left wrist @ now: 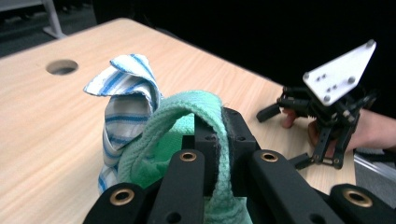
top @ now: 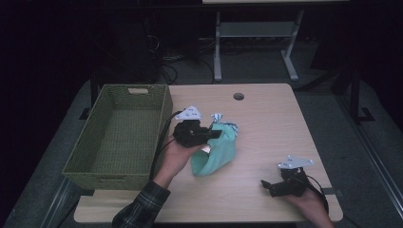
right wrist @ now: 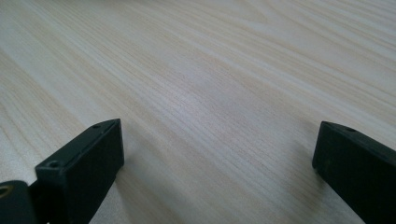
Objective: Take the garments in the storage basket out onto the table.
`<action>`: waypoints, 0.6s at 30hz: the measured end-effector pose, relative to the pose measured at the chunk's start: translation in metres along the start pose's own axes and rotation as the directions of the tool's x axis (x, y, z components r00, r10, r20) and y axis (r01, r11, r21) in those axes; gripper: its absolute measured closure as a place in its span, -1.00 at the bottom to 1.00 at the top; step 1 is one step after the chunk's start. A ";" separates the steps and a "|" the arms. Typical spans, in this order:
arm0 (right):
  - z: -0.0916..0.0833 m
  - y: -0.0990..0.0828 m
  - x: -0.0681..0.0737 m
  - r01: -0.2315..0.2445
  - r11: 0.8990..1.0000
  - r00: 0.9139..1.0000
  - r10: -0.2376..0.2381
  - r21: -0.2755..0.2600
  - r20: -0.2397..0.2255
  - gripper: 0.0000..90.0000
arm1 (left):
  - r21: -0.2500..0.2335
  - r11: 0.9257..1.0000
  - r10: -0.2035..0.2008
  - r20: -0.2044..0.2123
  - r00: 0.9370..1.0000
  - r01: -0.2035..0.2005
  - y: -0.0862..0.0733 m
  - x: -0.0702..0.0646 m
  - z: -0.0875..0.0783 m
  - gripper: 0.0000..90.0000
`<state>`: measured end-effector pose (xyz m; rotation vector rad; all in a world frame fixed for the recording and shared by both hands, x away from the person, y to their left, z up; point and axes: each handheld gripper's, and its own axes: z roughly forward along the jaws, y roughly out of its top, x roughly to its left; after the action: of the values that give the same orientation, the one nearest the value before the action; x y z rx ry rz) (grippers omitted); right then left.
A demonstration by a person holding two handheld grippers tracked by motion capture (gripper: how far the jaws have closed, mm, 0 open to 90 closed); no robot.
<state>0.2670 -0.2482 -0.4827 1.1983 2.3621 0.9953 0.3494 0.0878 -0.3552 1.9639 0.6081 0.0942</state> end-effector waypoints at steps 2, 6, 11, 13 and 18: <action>0.000 0.000 0.000 -0.001 1.000 1.000 0.001 0.000 -0.001 -0.97 | 0.034 0.999 0.013 0.007 1.000 -0.013 -0.006 -0.001 0.013 0.90; 0.000 0.000 0.000 0.001 1.000 1.000 -0.001 0.000 0.000 -0.97 | 0.085 0.996 0.017 0.017 1.000 -0.018 -0.016 -0.003 0.031 0.89; 0.000 0.000 0.000 0.000 1.000 1.000 0.000 0.001 0.000 -0.97 | 0.126 0.992 0.018 0.024 1.000 -0.021 -0.024 -0.004 0.044 0.89; 0.000 0.000 0.000 0.000 1.000 1.000 0.000 0.001 0.000 -0.97 | 0.140 0.990 0.022 0.031 0.999 -0.026 -0.027 -0.006 0.050 0.89; 0.000 0.000 0.000 0.000 1.000 1.000 0.000 0.001 0.000 -0.97 | 0.197 0.979 0.045 0.039 0.998 -0.052 -0.037 -0.014 0.071 0.87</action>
<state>0.2669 -0.2482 -0.4827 1.1983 2.3631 0.9948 0.3461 0.0356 -0.4176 2.1692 0.5653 0.0310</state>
